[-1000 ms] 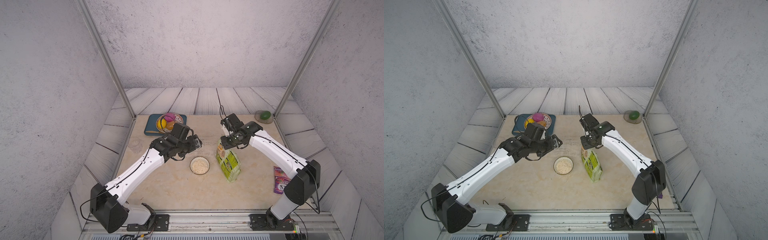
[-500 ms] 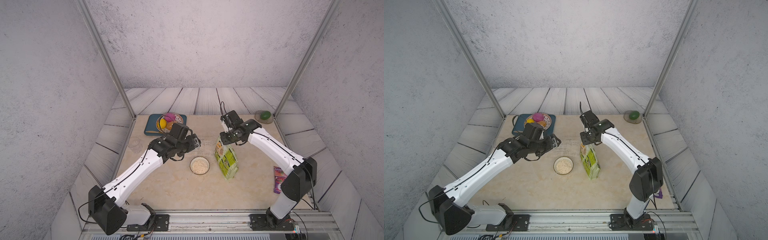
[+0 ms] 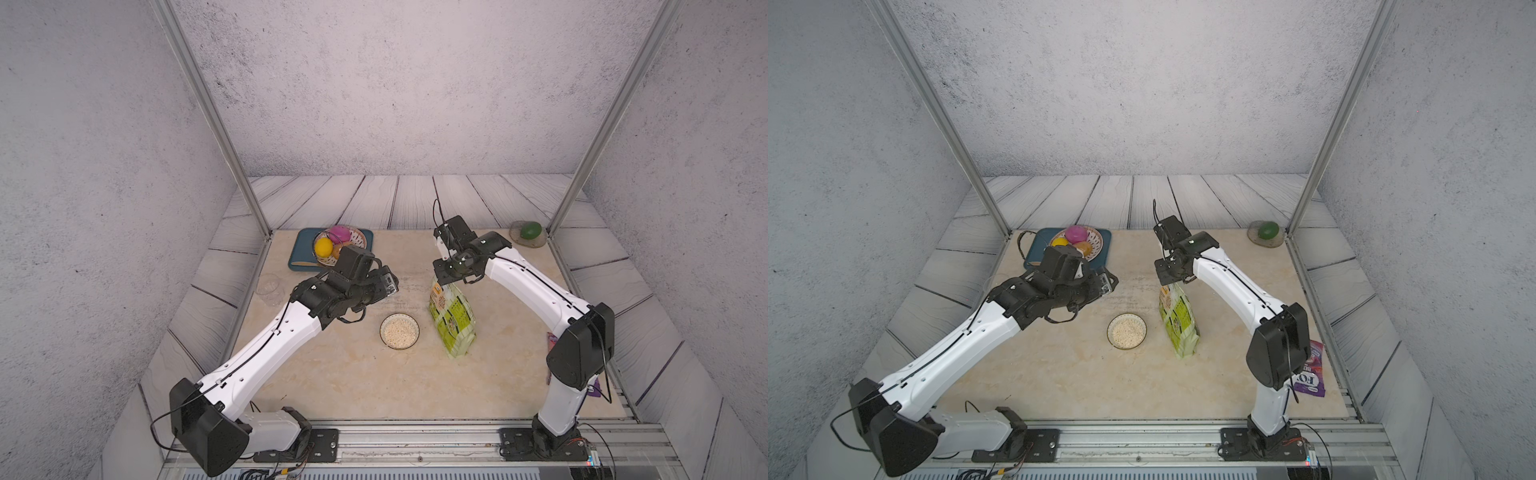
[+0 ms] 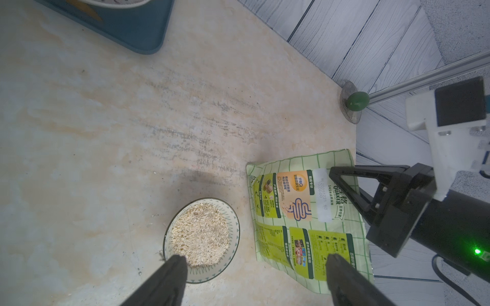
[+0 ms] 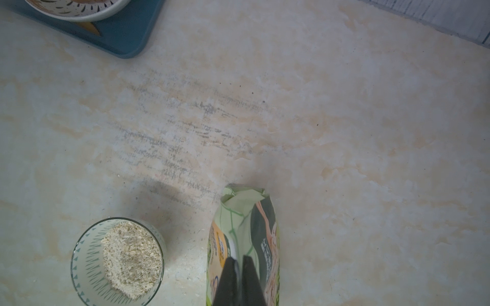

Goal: Pour the oats into the breakfast bowl
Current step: Close the oats bag at the center of the board, then reset both arms

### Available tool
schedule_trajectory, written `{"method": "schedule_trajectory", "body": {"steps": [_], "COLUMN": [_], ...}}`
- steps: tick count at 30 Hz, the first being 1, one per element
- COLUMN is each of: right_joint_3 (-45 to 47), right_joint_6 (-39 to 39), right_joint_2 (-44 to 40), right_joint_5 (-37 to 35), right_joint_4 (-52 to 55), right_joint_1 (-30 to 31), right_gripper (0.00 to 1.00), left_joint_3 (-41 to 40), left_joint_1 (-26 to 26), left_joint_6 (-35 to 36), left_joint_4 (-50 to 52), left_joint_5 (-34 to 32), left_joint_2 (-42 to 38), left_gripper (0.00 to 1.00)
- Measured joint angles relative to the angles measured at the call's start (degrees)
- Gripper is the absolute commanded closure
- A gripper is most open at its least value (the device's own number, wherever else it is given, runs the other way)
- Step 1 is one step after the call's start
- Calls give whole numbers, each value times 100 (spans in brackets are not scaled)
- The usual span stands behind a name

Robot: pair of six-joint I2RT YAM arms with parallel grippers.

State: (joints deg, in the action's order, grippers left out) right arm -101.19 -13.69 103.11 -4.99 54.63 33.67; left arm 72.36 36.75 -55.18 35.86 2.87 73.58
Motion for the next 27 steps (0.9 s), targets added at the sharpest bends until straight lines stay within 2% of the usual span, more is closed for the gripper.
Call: {"method": "schedule_trajectory", "body": {"steps": [1, 2, 3, 4, 8, 12, 15, 19, 23, 27], "right_joint_3": [0, 9, 48, 129, 741, 1729, 2826, 4481, 5368, 6168], "right_joint_6": [-28, -63, -101, -140, -275, -481, -590, -470, -175, -15], "right_joint_2": [-48, -142, -264, -455, -1606, -3202, -4391, -5689, -5897, -5674], "right_joint_5": [17, 31, 37, 39, 2, -463, -946, -1860, -2647, -2535], "right_joint_4": [46, 83, 83, 57, -181, -710, -1377, -2208, -2793, -3598], "right_joint_1": [-4, -11, -11, -11, -11, 0, 0, -4, -262, -1381], "right_gripper": [37, 17, 9, 7, 1, 1, 1, 1, 1, 1], "left_joint_3": [0, 0, 0, 9, 240, 236, -109, -1038, -1899, -2409], "left_joint_1": [-2, -4, -4, -4, -22, -199, -498, -1113, -2057, -2870], "left_joint_6": [35, 94, 142, 181, 608, 1215, 1770, 2367, 2809, 3283], "left_joint_4": [7, 17, 42, 98, 555, 588, 188, -481, -949, -1283], "left_joint_5": [-31, -72, -129, -214, -809, -1539, -1998, -2734, -3014, -2787], "left_joint_2": [-24, -48, -76, -107, -210, -767, -1370, -1880, -1727, -1244], "left_gripper": [2, 0, 0, 0, 0, 0, 0, 0, 0, 0]}}
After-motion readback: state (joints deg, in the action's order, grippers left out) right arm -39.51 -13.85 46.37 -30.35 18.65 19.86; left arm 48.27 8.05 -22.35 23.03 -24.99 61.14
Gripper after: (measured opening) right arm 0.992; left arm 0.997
